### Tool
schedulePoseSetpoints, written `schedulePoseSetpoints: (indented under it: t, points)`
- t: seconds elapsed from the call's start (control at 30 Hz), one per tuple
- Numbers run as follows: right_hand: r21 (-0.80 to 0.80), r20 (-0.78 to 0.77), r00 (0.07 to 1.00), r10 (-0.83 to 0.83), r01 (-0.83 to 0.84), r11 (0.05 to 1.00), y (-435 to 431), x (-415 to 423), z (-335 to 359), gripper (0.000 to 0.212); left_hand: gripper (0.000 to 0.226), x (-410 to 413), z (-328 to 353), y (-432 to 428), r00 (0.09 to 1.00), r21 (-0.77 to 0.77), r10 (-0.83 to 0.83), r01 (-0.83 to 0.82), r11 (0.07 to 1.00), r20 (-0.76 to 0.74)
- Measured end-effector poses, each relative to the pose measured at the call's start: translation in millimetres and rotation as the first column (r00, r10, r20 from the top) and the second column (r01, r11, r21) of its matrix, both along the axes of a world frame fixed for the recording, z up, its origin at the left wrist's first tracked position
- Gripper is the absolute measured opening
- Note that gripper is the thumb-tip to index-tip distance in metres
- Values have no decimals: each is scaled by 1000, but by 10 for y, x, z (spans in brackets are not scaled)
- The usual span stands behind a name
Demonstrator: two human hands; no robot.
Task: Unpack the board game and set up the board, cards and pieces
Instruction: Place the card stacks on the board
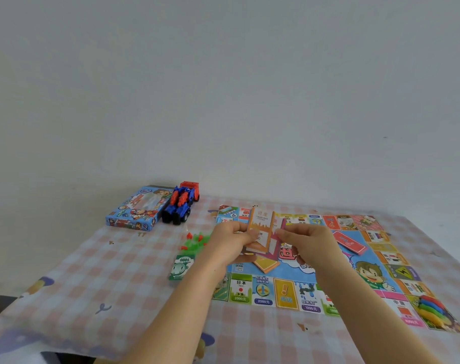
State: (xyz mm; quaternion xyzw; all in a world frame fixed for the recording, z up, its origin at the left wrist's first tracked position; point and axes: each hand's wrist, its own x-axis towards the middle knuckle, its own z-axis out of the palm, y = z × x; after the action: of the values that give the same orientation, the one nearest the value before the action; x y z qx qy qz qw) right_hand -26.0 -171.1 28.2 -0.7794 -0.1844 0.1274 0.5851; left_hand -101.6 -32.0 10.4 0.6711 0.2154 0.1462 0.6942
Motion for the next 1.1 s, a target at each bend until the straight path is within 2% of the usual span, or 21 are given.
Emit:
schedulePoseSetpoints:
  t: [0.33,0.5,0.73,0.97,1.1]
  points:
    - [116,-67,996,-61,69,991,-149,101,-80,14,9,96,-74,-89,998,-110,38,-32,993,53]
    - [141,-106,992,-71,85,986,-165,103,-116,17,5,140,-115,-117,998,-91,49,-45,995,42]
    - [47,-20,1000,-23,24,999,-167,148,-132,7,9,172,-138,-153,997,-105,57,-52,993,48]
    - [169,-43,994,-99,105,980,-230,184,-120,4,6,154,-167,-92,977,-84,192,-184,979,90]
    - [196,-13,999,-38,40,980,-221,165,-96,13,8,154,-130,-158,985,-23,107,-105,994,133]
